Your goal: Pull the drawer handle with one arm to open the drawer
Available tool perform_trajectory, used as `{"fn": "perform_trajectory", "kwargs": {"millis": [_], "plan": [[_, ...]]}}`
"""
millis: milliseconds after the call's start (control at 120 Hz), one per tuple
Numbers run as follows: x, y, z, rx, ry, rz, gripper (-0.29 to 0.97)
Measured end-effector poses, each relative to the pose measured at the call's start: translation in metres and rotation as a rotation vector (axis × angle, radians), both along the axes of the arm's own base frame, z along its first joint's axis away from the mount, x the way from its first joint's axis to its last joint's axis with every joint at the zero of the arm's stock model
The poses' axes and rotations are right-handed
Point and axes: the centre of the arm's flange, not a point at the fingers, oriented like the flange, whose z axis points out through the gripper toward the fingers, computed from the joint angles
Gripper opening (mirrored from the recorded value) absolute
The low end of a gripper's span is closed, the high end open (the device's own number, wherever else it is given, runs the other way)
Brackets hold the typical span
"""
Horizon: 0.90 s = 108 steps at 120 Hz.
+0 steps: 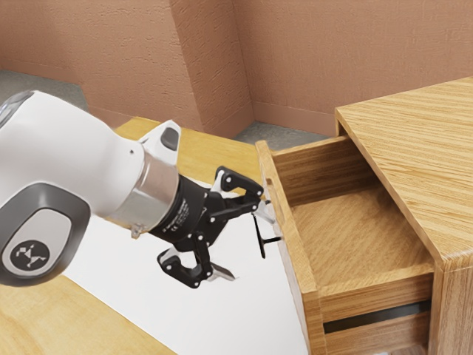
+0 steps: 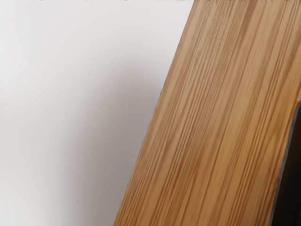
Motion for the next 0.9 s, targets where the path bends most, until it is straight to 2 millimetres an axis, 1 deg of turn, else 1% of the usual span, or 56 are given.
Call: {"fn": "perform_trajectory", "kwargs": {"millis": [250, 425, 667, 775, 842, 900], "plan": [[-0.024, 0.017, 0.001, -0.021, -0.015, 0.008, 0.68], [-0.042, 0.034, 0.004, -0.034, -0.033, 0.025, 0.68], [-0.061, 0.053, -0.003, -0.044, -0.040, 0.048, 0.68], [-0.075, 0.069, 0.010, -0.054, -0.063, 0.074, 0.68], [-0.088, 0.074, 0.020, -0.056, -0.077, 0.077, 0.68], [-0.094, 0.075, 0.025, -0.048, -0.072, 0.076, 0.68]]}}
